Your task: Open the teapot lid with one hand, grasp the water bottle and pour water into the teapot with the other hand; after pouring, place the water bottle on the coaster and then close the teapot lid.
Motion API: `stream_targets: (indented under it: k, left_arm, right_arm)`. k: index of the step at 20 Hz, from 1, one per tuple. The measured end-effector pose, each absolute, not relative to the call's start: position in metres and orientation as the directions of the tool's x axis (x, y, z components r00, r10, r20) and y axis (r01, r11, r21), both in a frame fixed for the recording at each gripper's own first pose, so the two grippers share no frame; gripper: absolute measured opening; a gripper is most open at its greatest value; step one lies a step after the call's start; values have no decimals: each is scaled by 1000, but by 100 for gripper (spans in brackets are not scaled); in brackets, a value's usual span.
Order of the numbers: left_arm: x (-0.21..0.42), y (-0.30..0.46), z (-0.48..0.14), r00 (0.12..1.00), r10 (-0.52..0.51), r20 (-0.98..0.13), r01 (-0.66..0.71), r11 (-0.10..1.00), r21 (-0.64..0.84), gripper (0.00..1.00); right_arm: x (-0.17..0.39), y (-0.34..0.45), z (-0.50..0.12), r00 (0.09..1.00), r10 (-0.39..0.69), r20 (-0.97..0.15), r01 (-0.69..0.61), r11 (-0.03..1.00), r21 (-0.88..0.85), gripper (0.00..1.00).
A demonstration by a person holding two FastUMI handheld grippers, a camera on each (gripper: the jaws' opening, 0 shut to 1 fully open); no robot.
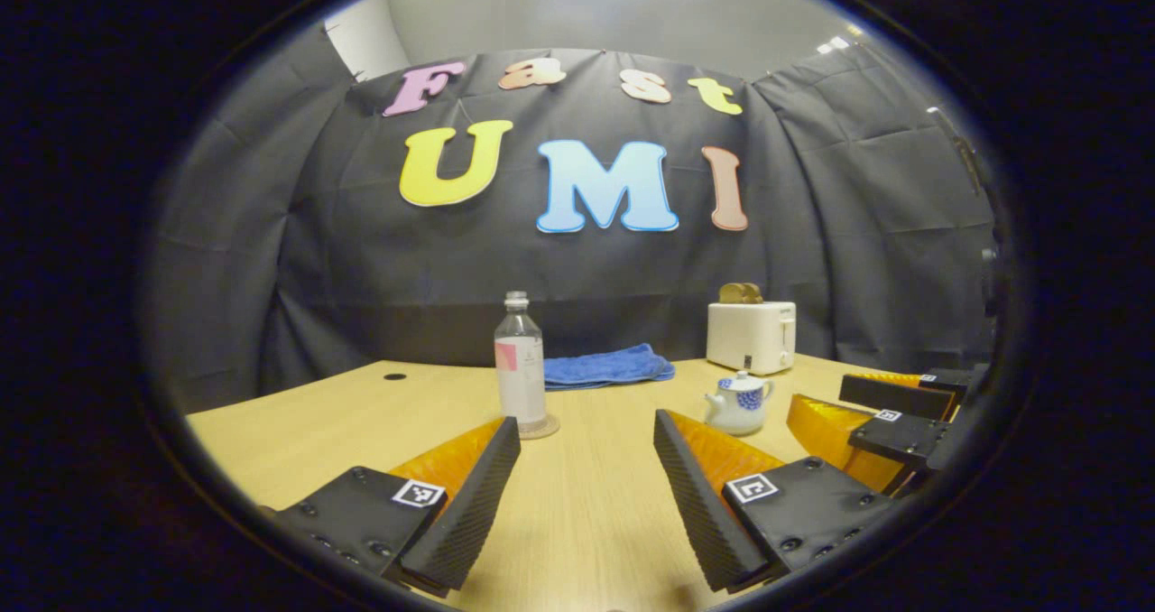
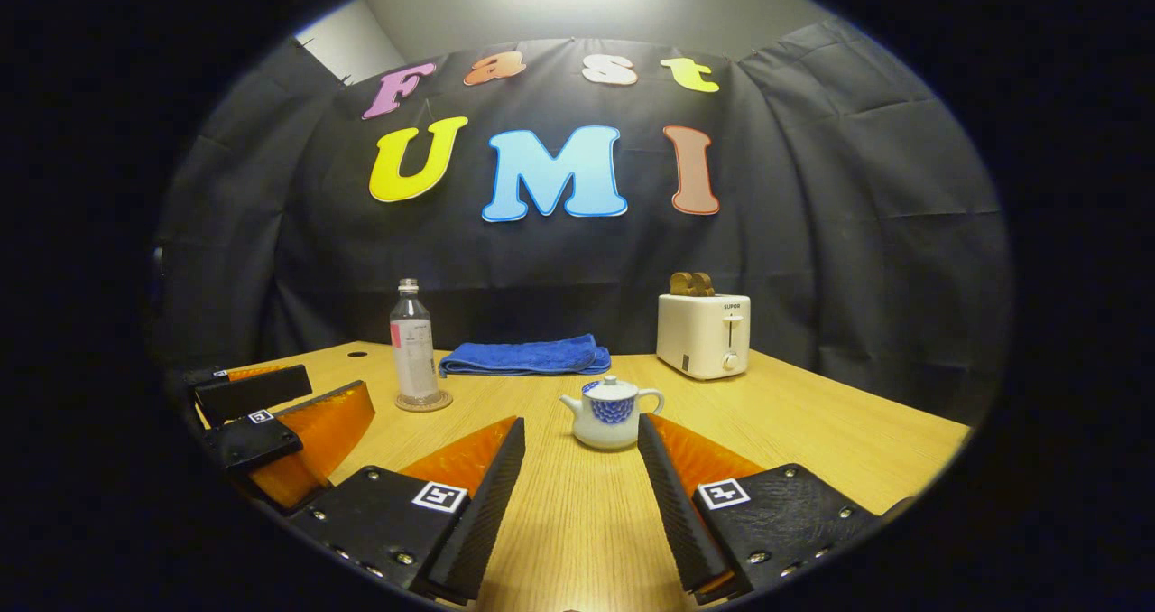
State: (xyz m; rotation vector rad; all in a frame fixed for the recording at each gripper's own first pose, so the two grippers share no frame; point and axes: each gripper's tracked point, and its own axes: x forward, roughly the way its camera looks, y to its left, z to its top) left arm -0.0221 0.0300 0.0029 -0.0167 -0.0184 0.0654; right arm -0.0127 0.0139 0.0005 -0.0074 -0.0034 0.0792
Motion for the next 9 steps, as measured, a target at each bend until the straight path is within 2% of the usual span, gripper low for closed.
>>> stream_targets:
  k: [2, 3, 4, 7, 9]
  left_arm:
    - [-20, 31, -3, 994, 105, -1, -105, 994, 2, 100]
    - [-19, 29, -1, 994, 108, -1, -108, 994, 9, 100]
    - [-20, 28, 0, 994, 106, 3, -106, 994, 2, 100]
    - [-24, 36, -1, 987, 158, -2, -158, 987, 3, 100]
    - [-27, 26, 0, 989, 149, -2, -149, 989, 6, 100]
  right_arm:
    - [-12, 8, 0, 999, 49, 5, -49, 999, -7, 78]
    - [-10, 10, 0, 999, 48, 1, -48, 999, -6, 90]
    - [-11, 10, 0, 999, 49, 4, -49, 999, -8, 93]
    - [-13, 13, -1, 999, 54, 4, -54, 998, -7, 92]
    - [-14, 25, -1, 995, 97, 4, -97, 995, -9, 93]
